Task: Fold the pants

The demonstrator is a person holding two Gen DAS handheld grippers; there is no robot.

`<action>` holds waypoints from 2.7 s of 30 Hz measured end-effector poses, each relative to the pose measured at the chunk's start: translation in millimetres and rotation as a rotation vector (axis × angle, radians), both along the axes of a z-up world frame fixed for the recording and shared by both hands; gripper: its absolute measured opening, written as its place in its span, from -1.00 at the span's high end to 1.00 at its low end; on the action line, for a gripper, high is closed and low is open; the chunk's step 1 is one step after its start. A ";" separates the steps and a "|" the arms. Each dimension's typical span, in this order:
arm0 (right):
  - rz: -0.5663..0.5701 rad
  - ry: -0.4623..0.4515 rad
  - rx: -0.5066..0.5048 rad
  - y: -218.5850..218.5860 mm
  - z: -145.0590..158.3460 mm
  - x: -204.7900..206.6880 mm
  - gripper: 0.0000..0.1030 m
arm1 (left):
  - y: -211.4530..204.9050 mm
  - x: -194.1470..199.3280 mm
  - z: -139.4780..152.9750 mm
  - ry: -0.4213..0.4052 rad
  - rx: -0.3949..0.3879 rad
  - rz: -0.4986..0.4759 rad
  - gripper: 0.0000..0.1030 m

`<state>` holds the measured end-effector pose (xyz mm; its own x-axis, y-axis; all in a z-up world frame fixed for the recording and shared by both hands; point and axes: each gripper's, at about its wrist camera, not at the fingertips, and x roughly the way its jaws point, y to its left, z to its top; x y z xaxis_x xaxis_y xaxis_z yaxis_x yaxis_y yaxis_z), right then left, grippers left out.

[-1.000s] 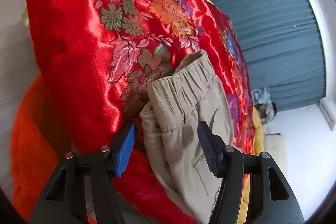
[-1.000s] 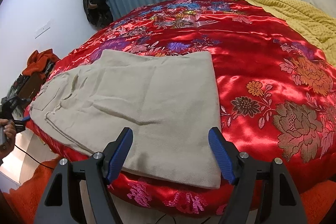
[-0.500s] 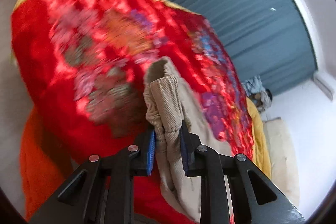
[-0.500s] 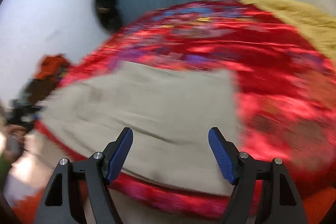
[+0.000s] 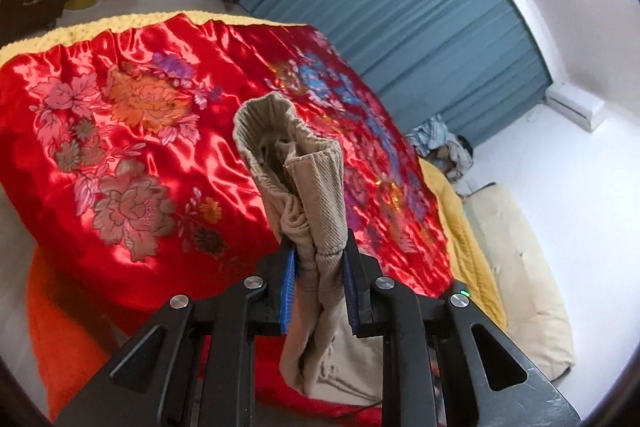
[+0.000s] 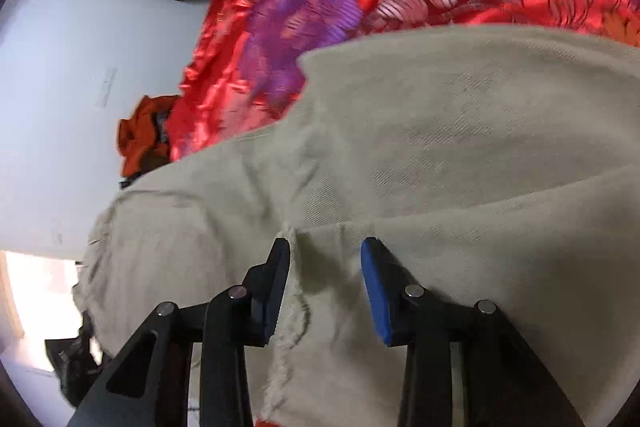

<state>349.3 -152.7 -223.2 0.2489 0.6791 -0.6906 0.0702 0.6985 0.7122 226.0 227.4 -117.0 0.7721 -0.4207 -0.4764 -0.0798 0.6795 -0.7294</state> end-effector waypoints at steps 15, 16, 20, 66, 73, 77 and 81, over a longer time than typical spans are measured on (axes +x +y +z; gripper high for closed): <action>0.164 -0.191 -0.027 3.3 28.6 -128.0 -0.16 | -83.6 -5.9 68.4 -0.095 0.075 -0.189 0.63; 0.130 -0.241 -0.045 -13.6 39.4 -134.4 -0.24 | -100.4 -7.0 76.0 -0.107 0.100 -0.224 0.63; -0.065 -0.368 -0.147 -89.2 58.3 -169.8 -0.26 | -181.5 -6.4 92.6 -0.139 0.189 -0.385 0.63; 0.181 -0.420 -0.657 -202.7 81.0 -125.6 0.84 | -305.5 -17.6 -57.1 0.046 0.615 -0.594 -0.37; 0.112 -0.293 -0.506 -241.5 44.8 -118.5 0.24 | -320.2 -14.7 -69.9 0.071 0.693 -0.608 -0.37; 0.006 -0.235 -0.280 -286.8 48.6 -107.8 0.03 | -319.0 -14.7 -70.9 0.073 0.689 -0.606 -0.37; 0.118 -0.205 -0.270 -272.9 41.1 -87.2 0.03 | -321.4 -14.7 -71.1 0.075 0.699 -0.600 -0.38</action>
